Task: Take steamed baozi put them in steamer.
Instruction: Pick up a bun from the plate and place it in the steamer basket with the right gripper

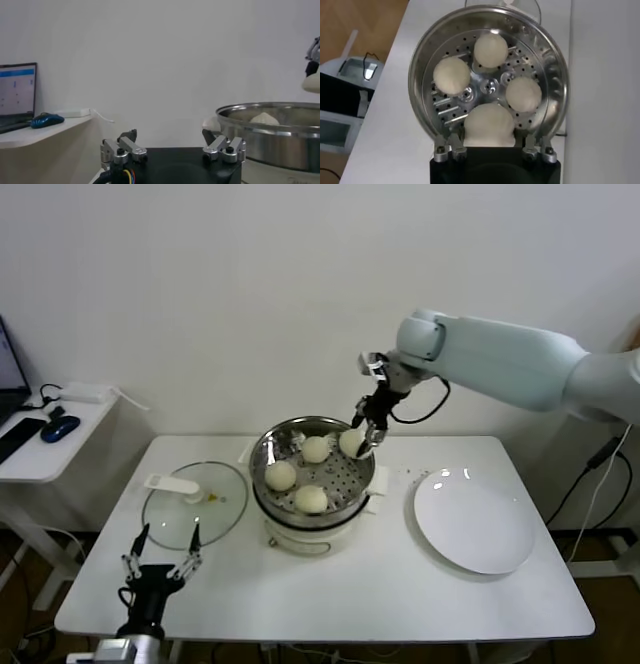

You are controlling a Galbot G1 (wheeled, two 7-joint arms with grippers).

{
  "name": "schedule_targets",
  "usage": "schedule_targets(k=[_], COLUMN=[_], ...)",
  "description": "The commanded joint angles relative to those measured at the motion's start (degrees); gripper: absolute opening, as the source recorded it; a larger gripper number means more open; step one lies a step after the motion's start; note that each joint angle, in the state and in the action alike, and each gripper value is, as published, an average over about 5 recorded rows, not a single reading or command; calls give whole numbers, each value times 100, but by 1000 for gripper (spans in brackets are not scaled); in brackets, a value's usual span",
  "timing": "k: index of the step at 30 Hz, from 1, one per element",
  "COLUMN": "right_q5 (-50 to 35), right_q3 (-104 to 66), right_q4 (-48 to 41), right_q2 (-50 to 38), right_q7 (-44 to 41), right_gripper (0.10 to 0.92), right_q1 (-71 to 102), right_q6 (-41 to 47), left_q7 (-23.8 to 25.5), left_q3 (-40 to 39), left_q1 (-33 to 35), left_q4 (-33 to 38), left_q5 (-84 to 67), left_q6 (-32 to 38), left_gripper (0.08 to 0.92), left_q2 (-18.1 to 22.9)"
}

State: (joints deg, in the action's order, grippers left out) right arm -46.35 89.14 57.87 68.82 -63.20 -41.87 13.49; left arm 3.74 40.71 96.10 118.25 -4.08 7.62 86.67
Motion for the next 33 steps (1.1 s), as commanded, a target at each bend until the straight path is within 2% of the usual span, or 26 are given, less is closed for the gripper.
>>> schedule_targets(k=[1,16,33], right_q5=[12,723,846], right_q3=[66,-31,-52], right_q4=[-443,-1071,-1070], right_q2=[710,748,754], right_q7=[27,-140,-143], right_gripper=[658,679,685], right_q1=[480,896,994], right_q6=[61,-150,-168], left_q7=[-1,-9,-14], left_q3=[23,23,34], left_q1=[-1,-66,-74], left_q4=[-52,-182,-220], left_q5=[-53,-41,-44], left_q6=[16,-8,0], left_gripper=[823,823,823], left_q2=[-22,-18,-20])
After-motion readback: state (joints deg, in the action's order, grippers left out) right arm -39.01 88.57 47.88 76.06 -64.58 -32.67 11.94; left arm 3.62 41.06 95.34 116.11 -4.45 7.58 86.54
